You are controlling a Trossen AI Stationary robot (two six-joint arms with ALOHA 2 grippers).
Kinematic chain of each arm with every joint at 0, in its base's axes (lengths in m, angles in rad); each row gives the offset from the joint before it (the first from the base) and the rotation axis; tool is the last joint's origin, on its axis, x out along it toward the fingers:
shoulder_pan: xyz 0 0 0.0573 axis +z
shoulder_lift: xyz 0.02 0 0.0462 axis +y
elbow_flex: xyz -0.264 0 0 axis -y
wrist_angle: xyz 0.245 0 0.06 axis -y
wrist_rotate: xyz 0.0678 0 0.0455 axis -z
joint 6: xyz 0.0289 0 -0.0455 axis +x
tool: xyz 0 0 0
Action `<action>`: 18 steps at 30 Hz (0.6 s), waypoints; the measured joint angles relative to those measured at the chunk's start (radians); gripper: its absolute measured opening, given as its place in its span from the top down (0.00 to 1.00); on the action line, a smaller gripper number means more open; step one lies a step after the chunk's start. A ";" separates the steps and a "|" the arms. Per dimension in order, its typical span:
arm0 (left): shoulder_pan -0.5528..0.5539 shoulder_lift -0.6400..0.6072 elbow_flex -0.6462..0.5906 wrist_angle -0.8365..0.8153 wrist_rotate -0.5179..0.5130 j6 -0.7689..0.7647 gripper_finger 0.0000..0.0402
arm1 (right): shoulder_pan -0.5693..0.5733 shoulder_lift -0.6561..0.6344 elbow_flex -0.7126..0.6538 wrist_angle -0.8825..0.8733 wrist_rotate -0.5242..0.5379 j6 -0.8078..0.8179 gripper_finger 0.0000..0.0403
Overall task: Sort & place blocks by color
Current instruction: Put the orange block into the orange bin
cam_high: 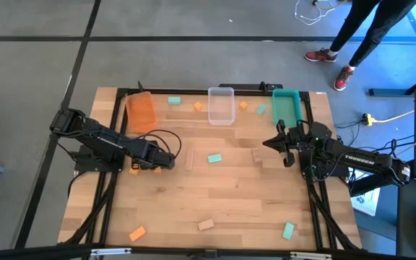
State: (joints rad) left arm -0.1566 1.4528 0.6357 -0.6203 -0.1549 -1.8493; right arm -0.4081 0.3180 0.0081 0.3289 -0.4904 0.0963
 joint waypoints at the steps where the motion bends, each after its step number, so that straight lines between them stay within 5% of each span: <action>1: 0.000 0.000 0.000 0.000 0.000 0.001 0.49 | 0.000 0.000 0.000 0.000 0.000 0.000 0.98; 18: -0.010 0.002 -0.001 -0.011 -0.001 0.000 0.52 | 0.000 0.000 0.000 0.000 0.000 0.000 0.98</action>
State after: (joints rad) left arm -0.1669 1.4548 0.6346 -0.6315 -0.1561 -1.8489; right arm -0.4081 0.3180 0.0078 0.3290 -0.4904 0.0961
